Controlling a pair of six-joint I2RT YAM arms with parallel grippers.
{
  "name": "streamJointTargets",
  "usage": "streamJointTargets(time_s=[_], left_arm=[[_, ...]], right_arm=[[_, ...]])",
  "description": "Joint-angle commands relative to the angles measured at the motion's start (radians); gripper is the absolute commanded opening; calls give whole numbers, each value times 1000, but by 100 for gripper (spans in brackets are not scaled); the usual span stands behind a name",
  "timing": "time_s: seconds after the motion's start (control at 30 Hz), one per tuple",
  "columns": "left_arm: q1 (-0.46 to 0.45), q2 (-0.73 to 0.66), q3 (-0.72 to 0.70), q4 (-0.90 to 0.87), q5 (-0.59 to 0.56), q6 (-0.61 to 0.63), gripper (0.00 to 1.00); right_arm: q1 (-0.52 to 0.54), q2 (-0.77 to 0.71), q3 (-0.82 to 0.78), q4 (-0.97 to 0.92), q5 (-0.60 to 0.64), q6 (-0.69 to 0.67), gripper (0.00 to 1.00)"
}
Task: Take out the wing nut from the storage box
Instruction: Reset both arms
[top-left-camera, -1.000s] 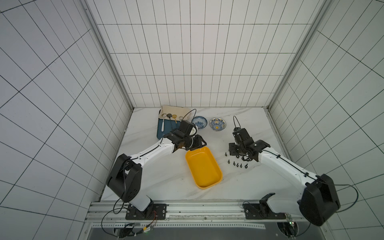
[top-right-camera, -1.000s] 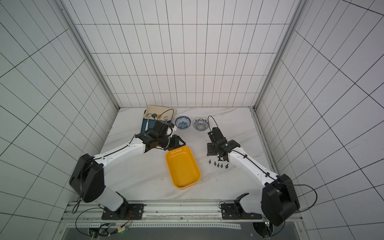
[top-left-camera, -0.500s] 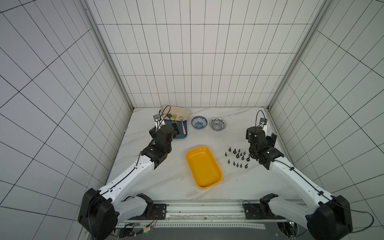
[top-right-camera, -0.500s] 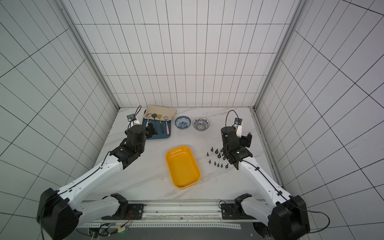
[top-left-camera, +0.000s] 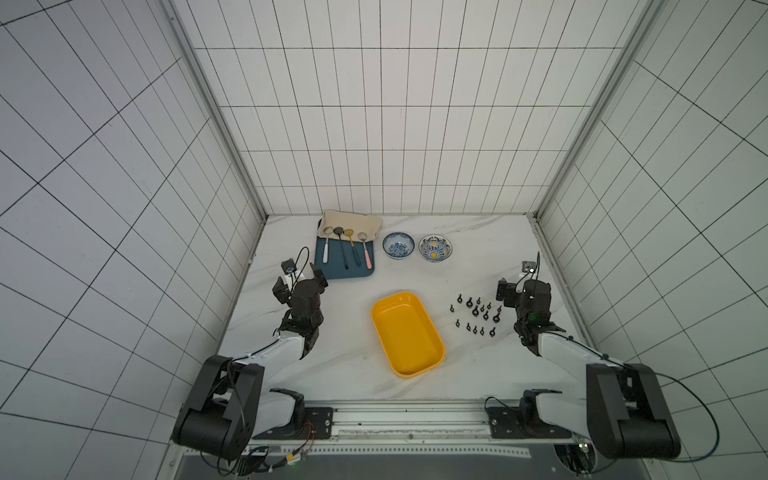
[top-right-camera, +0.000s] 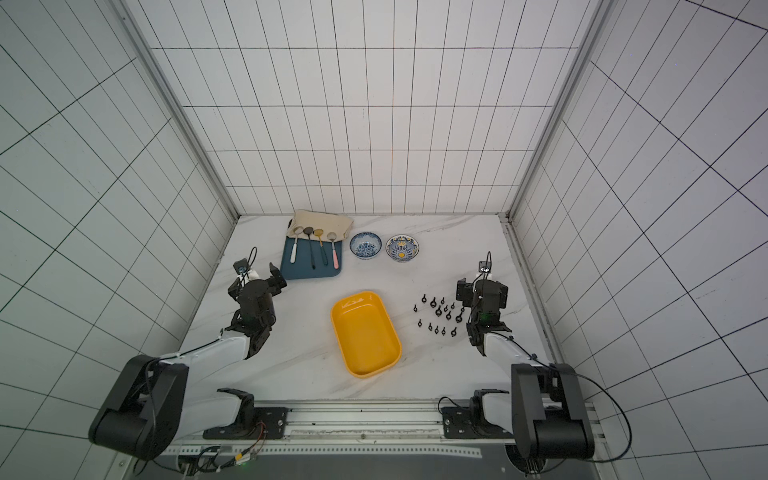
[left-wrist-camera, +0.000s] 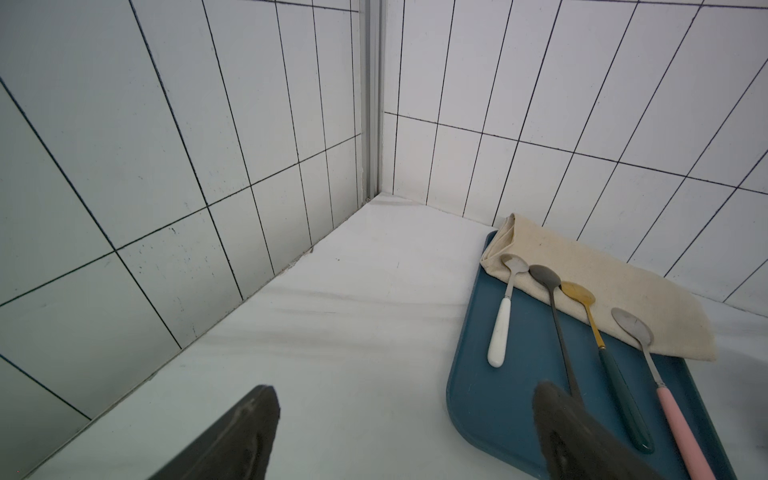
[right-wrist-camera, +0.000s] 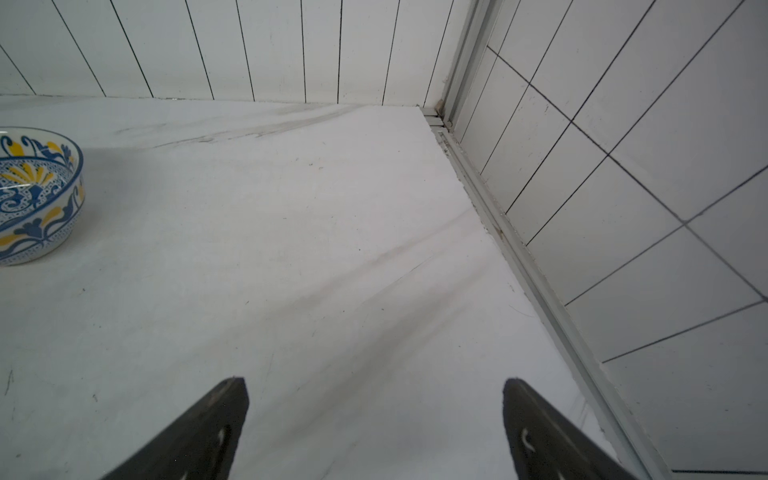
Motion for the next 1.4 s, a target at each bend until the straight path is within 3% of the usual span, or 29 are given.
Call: streamJointTargets(time_s=[0.0, 0.07, 0.13, 0.2, 0.27, 0.43, 0.53, 0.6, 0.73, 0.77, 0.83, 0.93, 0.97, 1.03, 1.1, 1.17, 1.37], left_arm=[[23, 3, 14, 70, 39, 64, 98], [25, -3, 2, 57, 77, 134, 98], [49, 23, -38, 76, 82, 85, 98], [50, 79, -91, 245, 103, 104, 98], [47, 122, -86, 280, 124, 150, 97], [90, 403, -102, 655, 154, 175, 97], [101, 280, -42, 324, 176, 107, 98], [129, 313, 4, 299, 180, 89, 98], [153, 322, 27, 265, 217, 77, 98], [154, 311, 32, 232, 221, 69, 98], [156, 295, 45, 183, 225, 58, 98], [156, 301, 41, 199, 224, 62, 98], [156, 298, 42, 194, 224, 61, 98], [156, 299, 42, 193, 223, 61, 98], [155, 299, 43, 193, 223, 62, 98], [155, 299, 43, 193, 223, 61, 98], [155, 299, 42, 193, 223, 63, 98]], right_arm=[[-15, 22, -40, 167, -51, -44, 99], [-26, 45, -35, 195, -47, -44, 99], [-46, 40, -22, 161, -67, -28, 99], [-54, 44, -17, 155, -86, -30, 99], [-55, 53, -5, 142, -111, -36, 99], [-55, 33, -34, 172, -115, -17, 99], [-69, 26, -60, 229, -104, 27, 99], [-87, 61, -74, 286, -121, 37, 99], [-129, 322, -139, 717, -181, 69, 99], [-129, 310, -137, 694, -180, 72, 99], [-134, 228, -76, 447, -205, 68, 99], [-136, 285, 52, 303, -334, 20, 99], [-141, 256, 64, 210, -288, 40, 99], [-116, 292, 56, 300, -172, 52, 99], [-115, 266, 75, 206, -172, 55, 99], [-113, 285, 62, 270, -166, 52, 99], [-114, 273, 69, 234, -170, 54, 99]])
